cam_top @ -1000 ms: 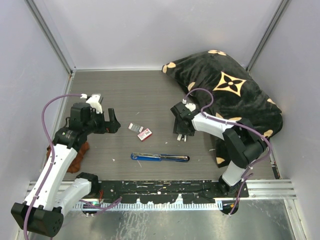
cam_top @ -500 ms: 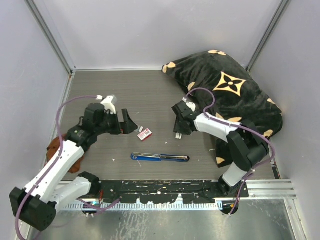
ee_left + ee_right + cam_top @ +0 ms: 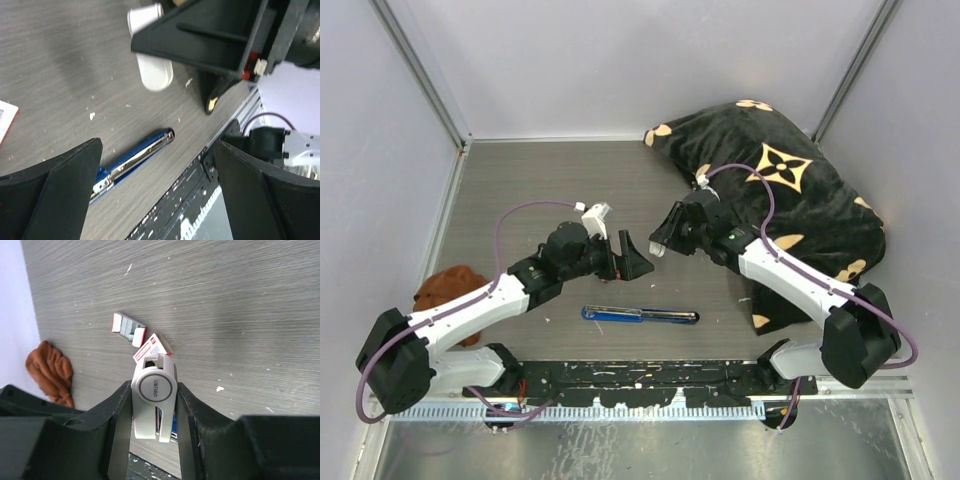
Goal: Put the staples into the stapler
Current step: Open the stapler at the center of the board.
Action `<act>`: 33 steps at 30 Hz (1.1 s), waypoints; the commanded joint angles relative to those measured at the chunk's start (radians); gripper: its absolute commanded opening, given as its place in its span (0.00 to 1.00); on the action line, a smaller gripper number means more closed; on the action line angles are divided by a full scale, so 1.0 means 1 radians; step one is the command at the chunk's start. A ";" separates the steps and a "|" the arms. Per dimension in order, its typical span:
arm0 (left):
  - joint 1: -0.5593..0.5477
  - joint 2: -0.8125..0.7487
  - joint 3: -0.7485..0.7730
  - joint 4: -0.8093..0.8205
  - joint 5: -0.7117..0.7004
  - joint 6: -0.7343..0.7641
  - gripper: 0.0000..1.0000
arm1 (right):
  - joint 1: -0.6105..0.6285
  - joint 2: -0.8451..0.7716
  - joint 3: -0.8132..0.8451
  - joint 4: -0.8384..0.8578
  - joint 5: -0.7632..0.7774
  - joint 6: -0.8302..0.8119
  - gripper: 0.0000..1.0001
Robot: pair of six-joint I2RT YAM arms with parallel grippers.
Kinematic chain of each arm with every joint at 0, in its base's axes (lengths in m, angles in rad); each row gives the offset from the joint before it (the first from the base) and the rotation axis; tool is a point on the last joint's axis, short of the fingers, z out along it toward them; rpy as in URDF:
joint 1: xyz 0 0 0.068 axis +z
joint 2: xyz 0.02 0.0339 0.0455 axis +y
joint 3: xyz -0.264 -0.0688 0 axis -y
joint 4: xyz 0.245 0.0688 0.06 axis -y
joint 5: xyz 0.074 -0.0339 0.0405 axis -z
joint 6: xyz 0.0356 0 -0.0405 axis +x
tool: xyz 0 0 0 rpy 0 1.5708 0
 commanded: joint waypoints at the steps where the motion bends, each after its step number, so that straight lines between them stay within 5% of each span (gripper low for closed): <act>1: -0.003 0.024 -0.020 0.219 -0.097 -0.047 0.96 | 0.006 -0.041 -0.010 0.105 -0.093 0.080 0.01; 11: -0.009 0.092 -0.001 0.290 -0.193 -0.019 0.66 | 0.012 -0.082 -0.045 0.160 -0.171 0.144 0.01; 20: -0.030 0.159 0.038 0.285 -0.197 0.001 0.63 | 0.020 -0.087 -0.061 0.178 -0.172 0.169 0.01; 24: -0.039 0.173 0.045 0.285 -0.205 0.026 0.42 | 0.021 -0.090 -0.062 0.179 -0.172 0.169 0.01; 27: -0.039 0.175 0.038 0.306 -0.184 0.054 0.23 | 0.021 -0.101 -0.074 0.180 -0.157 0.159 0.19; 29: -0.040 0.171 0.032 0.330 -0.143 0.084 0.13 | 0.021 -0.118 -0.087 0.185 -0.140 0.142 0.42; 33: -0.040 0.145 0.023 0.297 -0.078 0.147 0.00 | 0.018 -0.171 -0.084 0.142 -0.077 0.055 0.71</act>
